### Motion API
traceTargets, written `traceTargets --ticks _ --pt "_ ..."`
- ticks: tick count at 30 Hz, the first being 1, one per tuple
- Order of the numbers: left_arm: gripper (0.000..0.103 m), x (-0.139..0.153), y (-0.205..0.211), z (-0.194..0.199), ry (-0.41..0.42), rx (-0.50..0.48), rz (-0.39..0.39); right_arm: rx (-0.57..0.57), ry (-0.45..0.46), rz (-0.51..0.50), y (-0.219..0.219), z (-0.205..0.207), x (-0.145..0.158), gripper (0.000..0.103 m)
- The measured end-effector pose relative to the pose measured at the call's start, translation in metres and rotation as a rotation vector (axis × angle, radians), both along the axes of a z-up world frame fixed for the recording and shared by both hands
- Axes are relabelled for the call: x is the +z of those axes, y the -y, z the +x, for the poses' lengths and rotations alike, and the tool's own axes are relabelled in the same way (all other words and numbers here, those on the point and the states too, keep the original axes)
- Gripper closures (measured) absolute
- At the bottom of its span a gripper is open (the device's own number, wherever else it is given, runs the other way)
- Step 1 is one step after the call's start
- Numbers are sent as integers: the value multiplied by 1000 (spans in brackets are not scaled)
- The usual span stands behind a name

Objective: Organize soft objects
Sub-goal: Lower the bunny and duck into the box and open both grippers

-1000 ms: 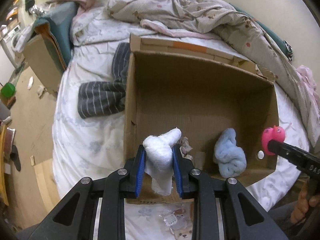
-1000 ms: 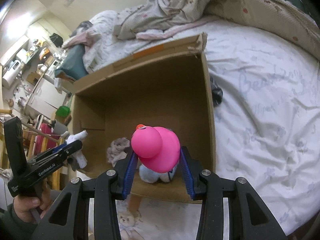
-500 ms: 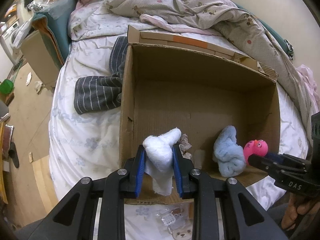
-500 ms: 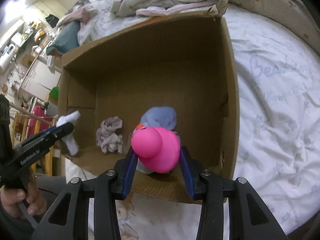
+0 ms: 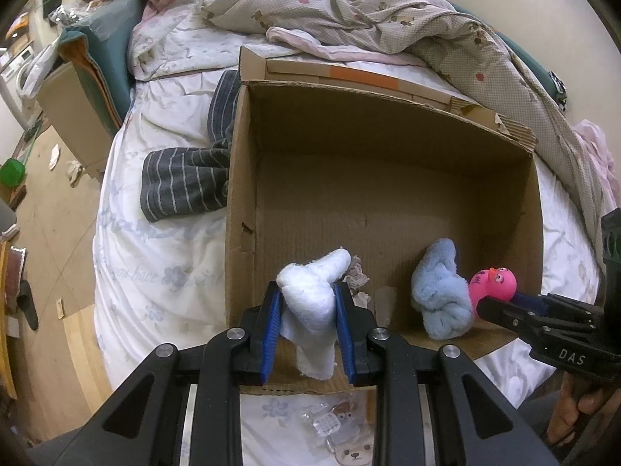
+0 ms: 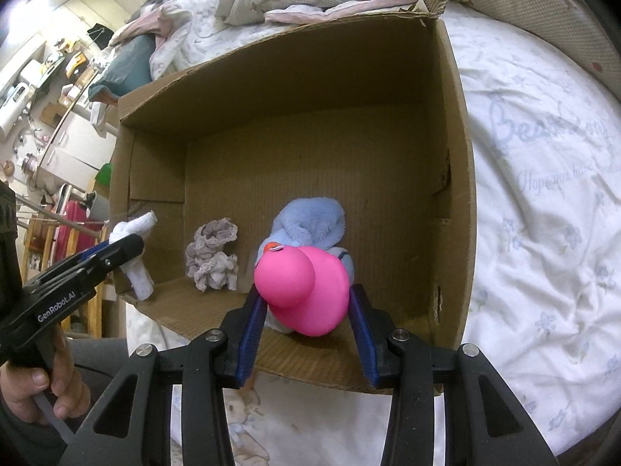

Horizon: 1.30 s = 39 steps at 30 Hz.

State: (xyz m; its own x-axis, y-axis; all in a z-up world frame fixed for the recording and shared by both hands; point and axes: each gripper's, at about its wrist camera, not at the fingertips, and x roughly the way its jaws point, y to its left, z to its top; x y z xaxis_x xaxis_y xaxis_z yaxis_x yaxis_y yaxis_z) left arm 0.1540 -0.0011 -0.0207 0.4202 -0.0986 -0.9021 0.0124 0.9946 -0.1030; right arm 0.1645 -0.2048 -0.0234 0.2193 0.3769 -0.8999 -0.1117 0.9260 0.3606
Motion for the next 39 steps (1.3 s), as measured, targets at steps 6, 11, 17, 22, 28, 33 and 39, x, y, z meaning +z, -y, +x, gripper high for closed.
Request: traceTargets --ticks 6,11,17,22,28,33,39 --pt "78 4 0 -2 13 8 10 13 4 -6 -4 0 1 52" --pt "73 10 0 -5 33 8 10 5 34 13 -4 0 8 41" --pt "48 18 -5 -7 62 31 -23 -7 123 50 0 -3 24 39" --pt "34 25 -2 -8 82 39 -17 -41 241 55 3 -10 47 20" --pt "32 26 -6 -14 73 45 -38 -42 312 14 9 -20 62 11" --pt "32 29 -9 -24 73 48 -31 -60 278 7 16 -31 61 11" --pt "32 34 -16 -39 66 58 -29 -50 234 -10 9 -47 54 11"
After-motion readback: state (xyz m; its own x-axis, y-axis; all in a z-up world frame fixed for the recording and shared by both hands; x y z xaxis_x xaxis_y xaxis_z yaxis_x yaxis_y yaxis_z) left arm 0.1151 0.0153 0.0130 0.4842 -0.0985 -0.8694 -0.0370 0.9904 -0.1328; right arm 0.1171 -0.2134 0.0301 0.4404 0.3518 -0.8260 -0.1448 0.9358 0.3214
